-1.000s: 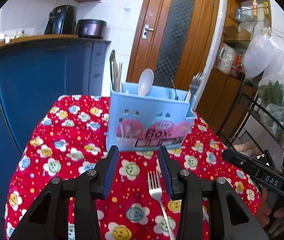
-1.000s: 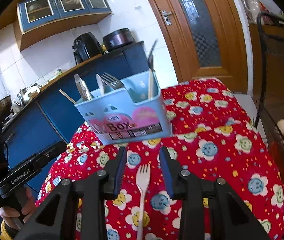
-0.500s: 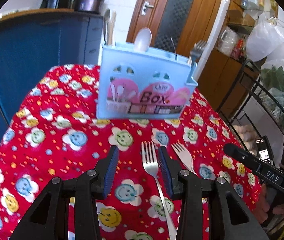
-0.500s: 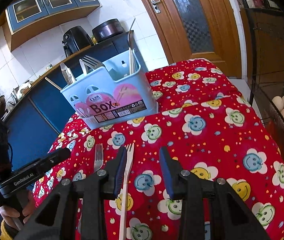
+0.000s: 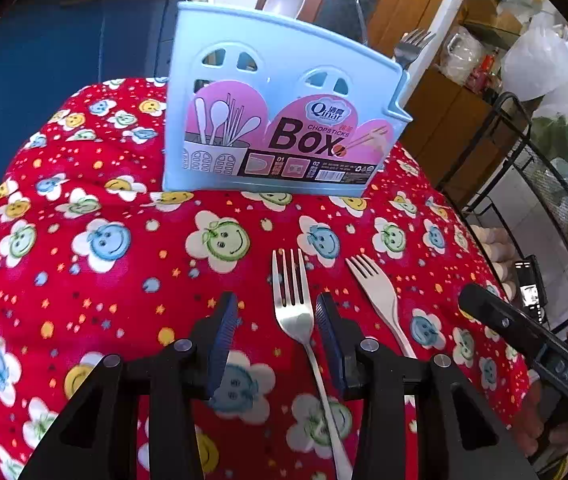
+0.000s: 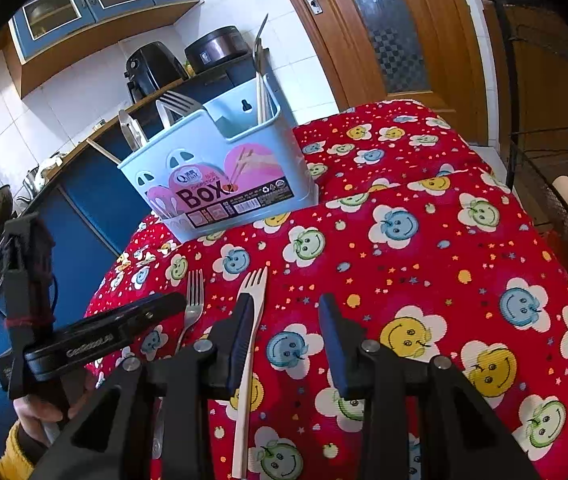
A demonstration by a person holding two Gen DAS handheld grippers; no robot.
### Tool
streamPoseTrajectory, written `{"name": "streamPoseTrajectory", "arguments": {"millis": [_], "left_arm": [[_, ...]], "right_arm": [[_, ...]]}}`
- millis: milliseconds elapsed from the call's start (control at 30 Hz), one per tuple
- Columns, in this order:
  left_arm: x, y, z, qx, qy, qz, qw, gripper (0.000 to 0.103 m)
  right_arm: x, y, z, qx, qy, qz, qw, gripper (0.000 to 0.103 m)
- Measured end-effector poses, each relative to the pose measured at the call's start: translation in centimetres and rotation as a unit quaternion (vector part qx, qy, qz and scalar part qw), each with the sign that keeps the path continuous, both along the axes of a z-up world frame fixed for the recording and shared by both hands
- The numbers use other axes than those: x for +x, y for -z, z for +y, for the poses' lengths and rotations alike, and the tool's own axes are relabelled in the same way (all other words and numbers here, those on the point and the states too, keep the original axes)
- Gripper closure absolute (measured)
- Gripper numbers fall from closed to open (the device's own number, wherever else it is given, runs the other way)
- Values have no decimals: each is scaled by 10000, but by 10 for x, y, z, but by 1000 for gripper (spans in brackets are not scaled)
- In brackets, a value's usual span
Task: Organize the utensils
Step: 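Close the left tool on a metal fork while the right tool grasps a wooden chopstick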
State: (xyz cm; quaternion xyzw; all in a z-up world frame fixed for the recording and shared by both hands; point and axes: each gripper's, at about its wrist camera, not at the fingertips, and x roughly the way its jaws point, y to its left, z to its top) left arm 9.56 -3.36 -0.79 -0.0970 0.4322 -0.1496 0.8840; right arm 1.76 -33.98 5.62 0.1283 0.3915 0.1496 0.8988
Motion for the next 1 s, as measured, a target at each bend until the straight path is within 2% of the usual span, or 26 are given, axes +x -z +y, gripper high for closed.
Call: {"name": "streamPoseTrajectory", "arguments": {"millis": [267, 433, 667, 733, 1000], "left_arm": [[15, 8, -16, 207, 239, -17, 9995, 61], [18, 9, -24, 250, 377, -31, 9990, 72], [19, 10, -23, 27, 393, 2, 9992, 82], [18, 10, -21, -49, 384, -13, 9992, 92], [13, 5, -19, -130, 356, -119, 9992, 97]], "right_arm": [[4, 3, -4, 41, 20, 48, 10000, 66], [5, 7, -5, 77, 11, 85, 9999, 66], [7, 9, -5, 101, -4, 105, 9999, 66], [7, 9, -4, 93, -10, 112, 9999, 66], [9, 9, -4, 124, -20, 128, 9998, 66]]}}
